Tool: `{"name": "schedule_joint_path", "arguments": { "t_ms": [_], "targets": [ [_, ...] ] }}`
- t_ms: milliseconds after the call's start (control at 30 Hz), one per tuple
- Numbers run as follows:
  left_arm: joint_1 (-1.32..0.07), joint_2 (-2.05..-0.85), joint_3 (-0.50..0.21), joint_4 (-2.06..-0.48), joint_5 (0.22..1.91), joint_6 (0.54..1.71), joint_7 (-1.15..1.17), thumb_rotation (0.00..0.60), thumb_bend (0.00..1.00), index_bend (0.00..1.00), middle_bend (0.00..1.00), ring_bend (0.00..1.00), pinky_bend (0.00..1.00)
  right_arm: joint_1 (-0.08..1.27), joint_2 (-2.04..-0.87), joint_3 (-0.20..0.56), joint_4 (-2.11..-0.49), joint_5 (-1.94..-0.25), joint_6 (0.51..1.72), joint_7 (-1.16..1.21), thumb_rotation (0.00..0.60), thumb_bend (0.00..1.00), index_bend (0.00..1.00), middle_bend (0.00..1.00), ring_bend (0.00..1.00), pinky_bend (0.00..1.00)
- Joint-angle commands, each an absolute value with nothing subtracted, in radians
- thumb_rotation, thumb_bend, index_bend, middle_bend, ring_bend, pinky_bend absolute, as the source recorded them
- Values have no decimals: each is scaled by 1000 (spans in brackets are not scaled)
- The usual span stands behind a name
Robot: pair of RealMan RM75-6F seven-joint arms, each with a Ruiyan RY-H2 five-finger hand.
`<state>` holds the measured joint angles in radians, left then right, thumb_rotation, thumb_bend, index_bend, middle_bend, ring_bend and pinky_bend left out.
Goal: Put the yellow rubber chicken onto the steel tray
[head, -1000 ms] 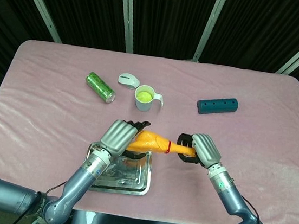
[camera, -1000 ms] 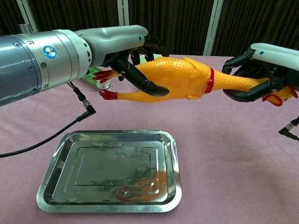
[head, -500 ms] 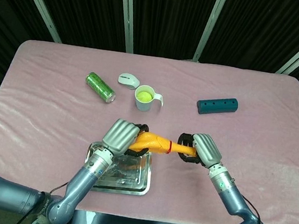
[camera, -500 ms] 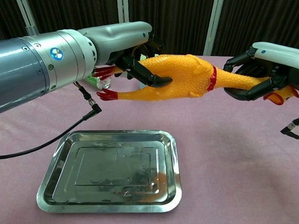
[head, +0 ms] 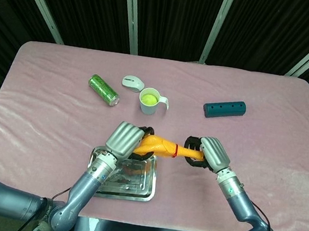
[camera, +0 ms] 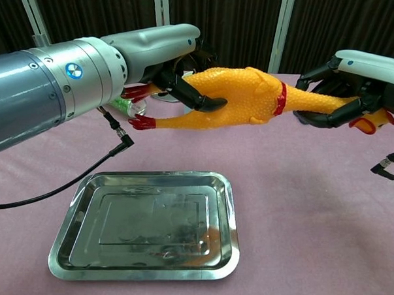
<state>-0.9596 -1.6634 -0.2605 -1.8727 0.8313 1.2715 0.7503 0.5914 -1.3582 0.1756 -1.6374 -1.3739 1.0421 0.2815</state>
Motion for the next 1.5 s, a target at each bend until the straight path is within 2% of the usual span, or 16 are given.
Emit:
{"name": "schedule_joint_path", "arguments": {
  "t_ms": [33, 133, 200, 267, 333, 400, 500, 600, 800, 967, 1100, 1233, 1500],
  "targets": [
    [-957, -1654, -260, -1881, 826, 1266, 750, 600, 546, 514, 685, 682, 749, 591, -1355, 176, -1637, -1374, 1042, 281, 600, 837, 1000, 787, 723, 862],
    [-954, -1644, -261, -1890, 815, 1259, 748, 600, 382, 403, 605, 639, 730, 592, -1352, 180, -1637, -1371, 1042, 283, 600, 837, 1000, 787, 723, 862],
    [-953, -1640, -263, -1892, 812, 1258, 744, 600, 224, 285, 555, 609, 720, 591, -1350, 183, -1637, -1369, 1044, 283, 600, 837, 1000, 787, 723, 862],
    [-950, -1636, -262, -1892, 819, 1260, 739, 600, 114, 177, 522, 587, 714, 592, -1347, 184, -1637, -1368, 1044, 285, 600, 837, 1000, 787, 723, 862],
    [-944, -1636, -260, -1887, 835, 1270, 731, 600, 33, 99, 482, 560, 704, 592, -1346, 184, -1635, -1368, 1043, 285, 600, 837, 1000, 787, 723, 862],
    [-937, -1634, -257, -1883, 849, 1277, 720, 600, 2, 55, 428, 521, 696, 591, -1344, 184, -1635, -1368, 1043, 284, 600, 838, 1000, 787, 723, 862],
    [-924, -1624, -251, -1885, 868, 1281, 702, 599, 0, 9, 313, 424, 678, 590, -1341, 184, -1632, -1366, 1043, 285, 600, 838, 1000, 787, 723, 862],
    [-911, -1614, -242, -1882, 896, 1286, 684, 569, 0, 0, 227, 342, 650, 588, -1336, 184, -1628, -1366, 1044, 288, 600, 842, 1000, 787, 723, 862],
    [-890, -1600, -229, -1874, 930, 1290, 657, 523, 0, 0, 113, 198, 587, 581, -1327, 178, -1621, -1369, 1046, 298, 600, 845, 1000, 787, 723, 862],
    [-871, -1582, -221, -1886, 960, 1289, 632, 520, 0, 0, 79, 164, 550, 577, -1326, 176, -1613, -1369, 1046, 307, 600, 845, 1000, 787, 723, 862],
    [-846, -1535, -216, -1931, 987, 1290, 605, 519, 0, 0, 72, 148, 483, 574, -1321, 175, -1610, -1369, 1046, 320, 600, 844, 1000, 787, 723, 862],
    [-811, -1451, -200, -1994, 1019, 1280, 561, 520, 0, 0, 72, 133, 422, 571, -1314, 168, -1620, -1378, 1035, 358, 600, 845, 1000, 787, 723, 862],
    [-707, -1249, -166, -2089, 1141, 1281, 388, 520, 0, 0, 72, 118, 369, 592, -1341, 128, -1622, -1445, 991, 433, 600, 845, 1000, 787, 723, 862]
  ]
}}
